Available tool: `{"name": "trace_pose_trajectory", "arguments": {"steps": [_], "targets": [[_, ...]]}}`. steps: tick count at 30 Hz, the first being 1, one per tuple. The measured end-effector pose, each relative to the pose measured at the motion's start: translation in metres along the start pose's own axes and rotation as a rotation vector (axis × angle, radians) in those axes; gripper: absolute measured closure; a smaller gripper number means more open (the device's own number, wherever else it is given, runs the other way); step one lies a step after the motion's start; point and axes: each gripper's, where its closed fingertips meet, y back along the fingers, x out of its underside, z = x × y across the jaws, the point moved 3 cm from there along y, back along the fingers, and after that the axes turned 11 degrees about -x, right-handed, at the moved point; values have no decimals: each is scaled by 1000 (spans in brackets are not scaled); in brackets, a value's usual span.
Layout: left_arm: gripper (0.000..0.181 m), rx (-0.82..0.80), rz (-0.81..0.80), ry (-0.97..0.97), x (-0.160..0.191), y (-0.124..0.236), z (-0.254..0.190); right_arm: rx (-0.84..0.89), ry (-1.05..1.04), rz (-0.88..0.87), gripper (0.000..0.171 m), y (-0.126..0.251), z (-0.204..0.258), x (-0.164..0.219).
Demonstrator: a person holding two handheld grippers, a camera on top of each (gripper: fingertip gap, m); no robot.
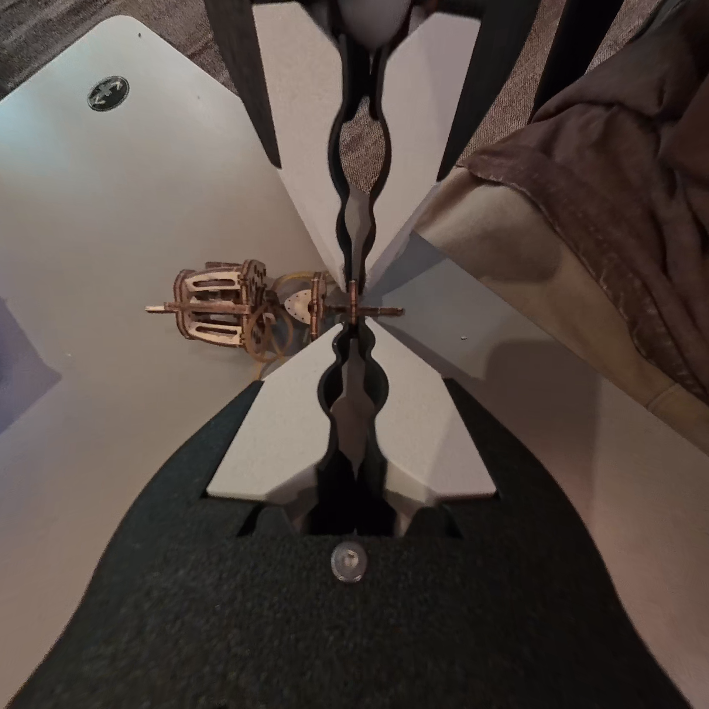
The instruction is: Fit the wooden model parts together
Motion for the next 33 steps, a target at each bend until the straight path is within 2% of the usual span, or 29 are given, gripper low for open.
{"name": "trace_pose_trajectory", "arguments": {"steps": [9, 16, 23, 33], "targets": [[179, 22, 35, -15, -4, -3, 0, -88, -4, -90, 160, 7, 1, -4], [180, 33, 82, -34, -8, -4, 0, -128, -17, -121, 168, 5, -2, 4], [180, 34, 124, -30, -10, -7, 0, -185, -54, -188, 168, 4, -4, 9], [180, 44, 113, -3, -7, -8, 0, -214, -69, -156, 167, 4, -5, 9]]}}
